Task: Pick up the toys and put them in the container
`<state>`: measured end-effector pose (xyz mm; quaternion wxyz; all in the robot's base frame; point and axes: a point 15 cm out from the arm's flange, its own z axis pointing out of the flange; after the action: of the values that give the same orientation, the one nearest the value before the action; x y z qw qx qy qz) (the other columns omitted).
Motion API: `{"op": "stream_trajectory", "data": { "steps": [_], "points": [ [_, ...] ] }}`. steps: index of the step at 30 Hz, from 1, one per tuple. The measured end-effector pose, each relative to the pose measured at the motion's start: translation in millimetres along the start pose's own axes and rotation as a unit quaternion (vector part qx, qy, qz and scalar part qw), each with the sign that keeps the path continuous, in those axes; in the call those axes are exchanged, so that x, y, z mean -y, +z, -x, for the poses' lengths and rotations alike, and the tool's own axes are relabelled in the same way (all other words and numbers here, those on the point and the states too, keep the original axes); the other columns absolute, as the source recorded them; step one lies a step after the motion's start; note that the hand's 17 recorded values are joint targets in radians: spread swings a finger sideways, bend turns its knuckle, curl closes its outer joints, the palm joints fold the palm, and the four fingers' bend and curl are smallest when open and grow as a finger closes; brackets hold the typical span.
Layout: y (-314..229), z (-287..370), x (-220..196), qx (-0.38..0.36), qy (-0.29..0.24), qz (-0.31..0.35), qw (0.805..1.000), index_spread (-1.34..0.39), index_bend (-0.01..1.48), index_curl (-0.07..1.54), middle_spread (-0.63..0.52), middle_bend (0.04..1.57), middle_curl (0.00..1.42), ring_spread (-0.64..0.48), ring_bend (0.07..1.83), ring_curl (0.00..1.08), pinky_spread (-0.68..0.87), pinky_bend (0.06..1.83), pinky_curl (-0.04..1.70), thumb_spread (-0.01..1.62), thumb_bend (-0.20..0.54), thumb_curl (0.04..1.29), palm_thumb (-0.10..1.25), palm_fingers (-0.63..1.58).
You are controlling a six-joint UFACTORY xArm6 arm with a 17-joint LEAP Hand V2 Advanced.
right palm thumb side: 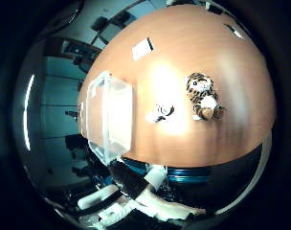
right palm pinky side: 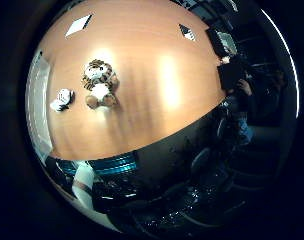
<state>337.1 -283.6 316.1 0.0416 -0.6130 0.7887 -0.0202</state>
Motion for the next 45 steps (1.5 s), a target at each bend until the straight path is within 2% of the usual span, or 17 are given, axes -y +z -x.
{"op": "stream_trajectory", "data": {
  "steps": [16, 21, 25, 31, 45],
  "points": [
    [67, -24, 35, 0.004, 0.07, -0.005, 0.998, -0.26, 0.16, 0.28, 0.14, 0.2, 0.33, 0.22, 0.33, 0.23, 0.44, 0.37, 0.28, 1.04, -0.023, 0.27, 0.3, 0.16],
    [96, -15, 23, 0.025, 0.084, 0.009, 0.996, -0.26, 0.16, 0.28, 0.16, 0.2, 0.33, 0.22, 0.31, 0.23, 0.44, 0.36, 0.28, 1.06, -0.02, 0.27, 0.36, 0.15],
    [106, -12, 30, 0.035, 0.101, -0.015, 0.994, -0.25, 0.16, 0.28, 0.17, 0.2, 0.33, 0.22, 0.3, 0.23, 0.44, 0.34, 0.28, 1.06, -0.023, 0.28, 0.39, 0.15],
    [118, -8, 30, 0.051, 0.113, -0.009, 0.992, -0.24, 0.16, 0.28, 0.19, 0.2, 0.32, 0.23, 0.29, 0.24, 0.44, 0.33, 0.29, 1.06, -0.02, 0.28, 0.44, 0.15],
    [162, -12, 32, 0.057, 0.126, 0.011, 0.99, -0.23, 0.16, 0.28, 0.2, 0.2, 0.31, 0.24, 0.27, 0.24, 0.45, 0.32, 0.3, 1.06, -0.023, 0.29, 0.47, 0.15]
  ]
}}
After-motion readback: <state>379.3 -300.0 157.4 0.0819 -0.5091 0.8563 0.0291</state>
